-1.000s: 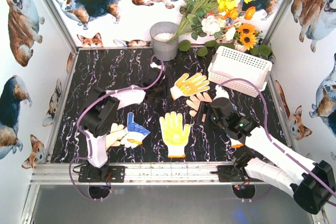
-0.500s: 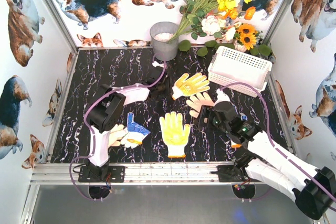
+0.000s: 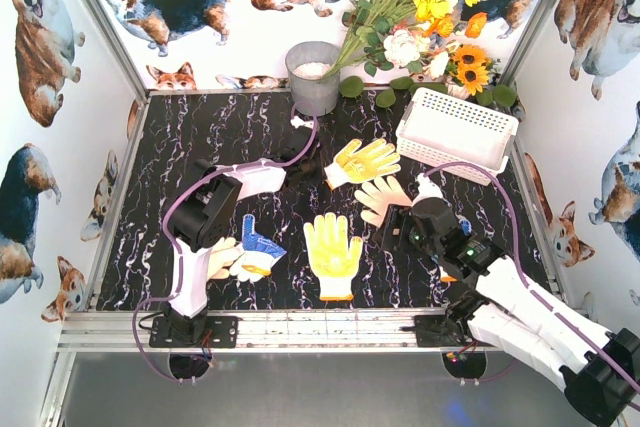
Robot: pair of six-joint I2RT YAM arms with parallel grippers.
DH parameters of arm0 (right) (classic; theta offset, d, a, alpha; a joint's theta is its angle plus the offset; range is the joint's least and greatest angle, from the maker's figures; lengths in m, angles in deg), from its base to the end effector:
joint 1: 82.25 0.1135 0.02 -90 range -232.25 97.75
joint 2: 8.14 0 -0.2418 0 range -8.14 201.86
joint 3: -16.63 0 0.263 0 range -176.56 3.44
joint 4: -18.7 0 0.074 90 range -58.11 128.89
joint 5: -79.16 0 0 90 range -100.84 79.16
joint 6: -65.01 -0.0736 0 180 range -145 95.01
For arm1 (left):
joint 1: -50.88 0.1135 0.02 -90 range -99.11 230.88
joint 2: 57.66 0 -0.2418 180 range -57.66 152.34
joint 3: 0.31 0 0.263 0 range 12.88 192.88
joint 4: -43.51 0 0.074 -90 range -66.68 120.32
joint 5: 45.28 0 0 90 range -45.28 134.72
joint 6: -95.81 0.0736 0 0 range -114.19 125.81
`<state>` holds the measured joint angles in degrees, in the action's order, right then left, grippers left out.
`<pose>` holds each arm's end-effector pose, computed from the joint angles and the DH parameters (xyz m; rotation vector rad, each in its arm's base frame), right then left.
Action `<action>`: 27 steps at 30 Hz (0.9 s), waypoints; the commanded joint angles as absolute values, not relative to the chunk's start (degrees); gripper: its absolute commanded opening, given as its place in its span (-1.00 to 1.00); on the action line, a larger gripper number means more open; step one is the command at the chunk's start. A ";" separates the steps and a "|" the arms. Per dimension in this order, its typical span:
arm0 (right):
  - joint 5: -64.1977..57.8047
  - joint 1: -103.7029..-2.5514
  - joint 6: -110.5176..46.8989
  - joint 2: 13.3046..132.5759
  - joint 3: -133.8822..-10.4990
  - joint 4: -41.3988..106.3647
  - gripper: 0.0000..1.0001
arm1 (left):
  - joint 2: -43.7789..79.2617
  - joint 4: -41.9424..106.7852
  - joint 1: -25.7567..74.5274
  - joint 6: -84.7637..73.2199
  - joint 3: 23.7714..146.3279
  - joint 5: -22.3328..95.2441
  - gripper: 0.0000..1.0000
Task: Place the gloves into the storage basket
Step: Move the glove to the center of the board.
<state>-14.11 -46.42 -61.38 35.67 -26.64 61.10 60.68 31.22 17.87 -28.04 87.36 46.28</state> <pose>0.1780 0.1233 0.1779 0.0413 2.3878 0.5577 0.3944 -0.2538 0.0916 -0.0316 2.3863 -0.5451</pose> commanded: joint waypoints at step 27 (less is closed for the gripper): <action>-14.13 -46.83 -67.48 30.43 -26.04 65.75 0.46 | 30.85 25.96 21.07 -13.84 61.79 47.53 -0.24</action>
<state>-14.04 -46.44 -66.03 30.82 -24.87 66.48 33.10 26.33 19.99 -19.21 61.55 47.88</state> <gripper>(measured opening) 0.728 0.355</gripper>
